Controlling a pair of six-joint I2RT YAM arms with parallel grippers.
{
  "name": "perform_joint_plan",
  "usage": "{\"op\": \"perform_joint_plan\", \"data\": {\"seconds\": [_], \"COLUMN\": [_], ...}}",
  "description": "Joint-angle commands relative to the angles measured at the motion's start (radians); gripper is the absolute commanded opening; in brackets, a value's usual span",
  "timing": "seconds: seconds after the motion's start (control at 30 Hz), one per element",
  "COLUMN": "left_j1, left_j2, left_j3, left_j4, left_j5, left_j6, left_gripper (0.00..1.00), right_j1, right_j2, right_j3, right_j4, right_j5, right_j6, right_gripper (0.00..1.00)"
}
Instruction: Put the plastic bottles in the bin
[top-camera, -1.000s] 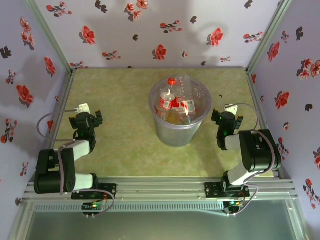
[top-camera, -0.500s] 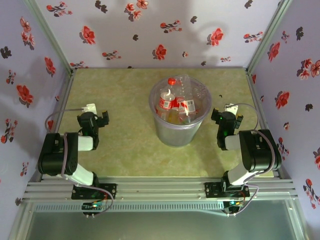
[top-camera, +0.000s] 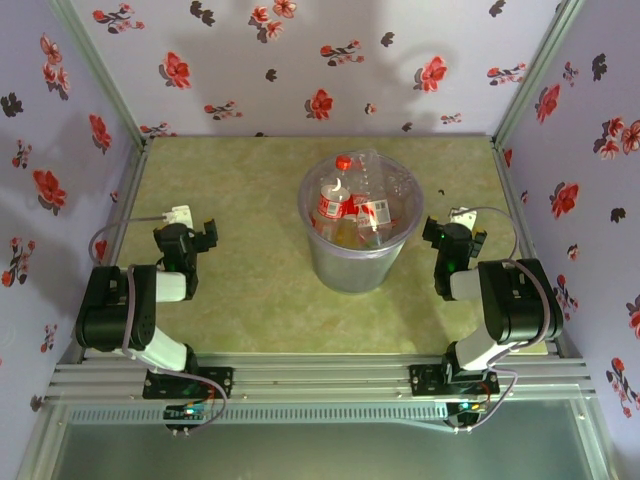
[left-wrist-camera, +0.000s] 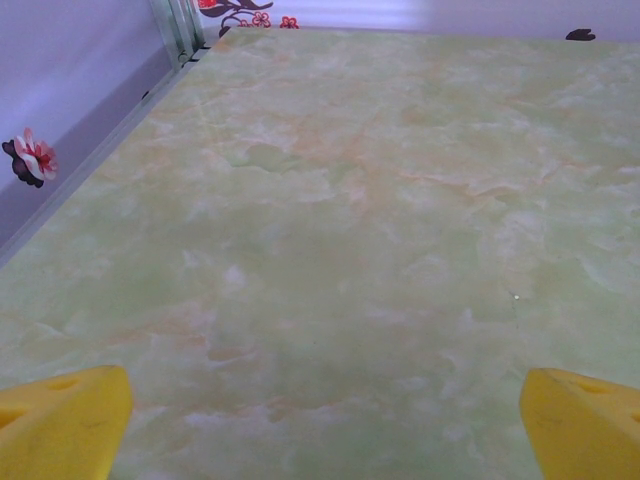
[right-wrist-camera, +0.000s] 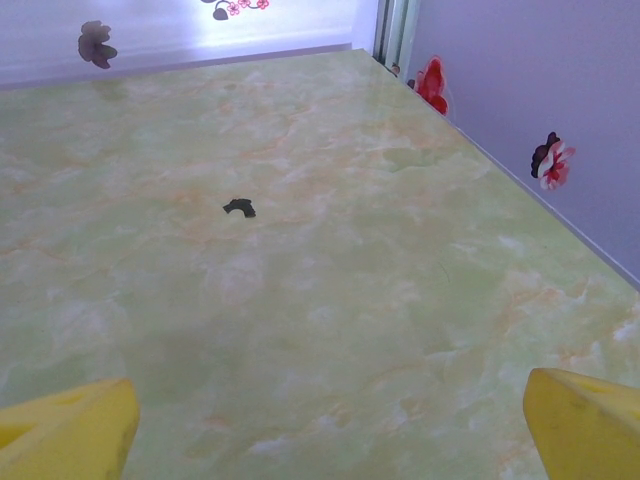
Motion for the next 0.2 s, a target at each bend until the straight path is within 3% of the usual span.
{"op": "perform_joint_plan", "data": {"seconds": [0.0,0.17], "left_j1": [-0.005,-0.005], "left_j2": [0.009,0.008], "left_j3": [0.007,0.007], "left_j4": [0.041,0.043], "left_j5": [0.007,0.007], "left_j6": [0.025,0.025], "left_gripper": [1.00,1.00], "right_j1": [-0.013,-0.017], "right_j2": [0.004,0.000], "right_j3": [0.017,0.010], "right_j4": [-0.004,0.008], "right_j5": [-0.015,-0.022], "right_j6": [0.024,0.025], "right_gripper": [0.99,0.99]}}
